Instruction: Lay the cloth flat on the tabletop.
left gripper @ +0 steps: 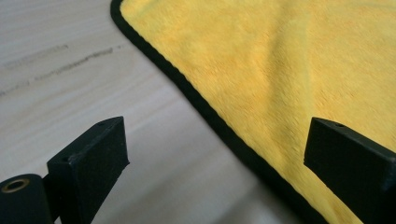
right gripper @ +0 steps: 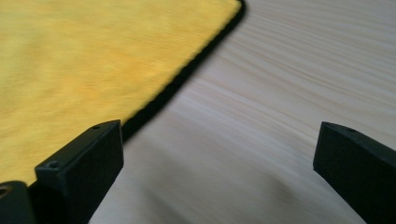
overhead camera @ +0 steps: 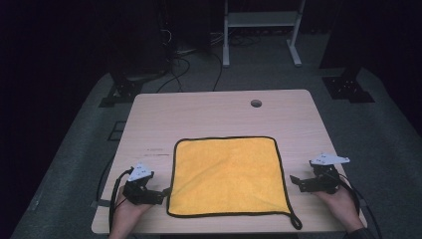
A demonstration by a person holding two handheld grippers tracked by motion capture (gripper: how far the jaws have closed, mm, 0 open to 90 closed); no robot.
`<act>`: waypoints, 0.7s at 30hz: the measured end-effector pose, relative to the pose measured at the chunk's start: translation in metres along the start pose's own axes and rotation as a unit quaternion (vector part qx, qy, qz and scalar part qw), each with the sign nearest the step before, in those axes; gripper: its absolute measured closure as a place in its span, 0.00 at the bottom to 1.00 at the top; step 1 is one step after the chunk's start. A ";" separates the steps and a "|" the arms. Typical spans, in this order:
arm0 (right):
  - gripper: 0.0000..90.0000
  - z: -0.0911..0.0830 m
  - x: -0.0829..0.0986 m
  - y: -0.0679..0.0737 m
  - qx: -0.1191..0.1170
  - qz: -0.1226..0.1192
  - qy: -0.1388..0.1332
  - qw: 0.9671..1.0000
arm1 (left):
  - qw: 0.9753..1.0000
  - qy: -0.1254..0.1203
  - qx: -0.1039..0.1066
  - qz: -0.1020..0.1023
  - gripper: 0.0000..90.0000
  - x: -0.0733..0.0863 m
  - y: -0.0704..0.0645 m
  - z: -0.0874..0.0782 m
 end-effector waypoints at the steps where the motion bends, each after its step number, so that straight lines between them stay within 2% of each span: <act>1: 0.01 0.002 0.002 -0.005 0.017 0.007 0.008 1.000 | 1.000 -0.001 -0.002 0.001 0.03 -0.002 0.002 0.002; 3: 0.01 0.007 0.005 -0.013 0.033 0.025 0.022 0.999 | 1.000 -0.003 -0.006 0.002 0.03 -0.006 0.005 0.005; 5: 0.01 0.010 0.008 -0.020 0.046 0.033 0.028 0.998 | 1.000 0.000 -0.008 0.005 0.02 -0.008 0.008 0.010; 9: 0.01 0.010 0.008 -0.026 0.051 0.045 0.028 0.997 | 1.000 0.008 -0.014 0.004 0.02 -0.011 0.013 0.019; 21: 0.01 0.009 0.009 -0.024 0.046 0.038 0.028 0.998 | 0.999 0.039 -0.031 0.006 0.03 -0.011 0.017 0.041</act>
Point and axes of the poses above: each handheld gripper's, and its own axes: z roughly forward along the jaws, x roughly out of its underside, y roughly to its left, the point moved 5 cm from there along z, roughly forward along the jaws, and after that the axes turned 2 degrees about z, right-handed, at the moved point
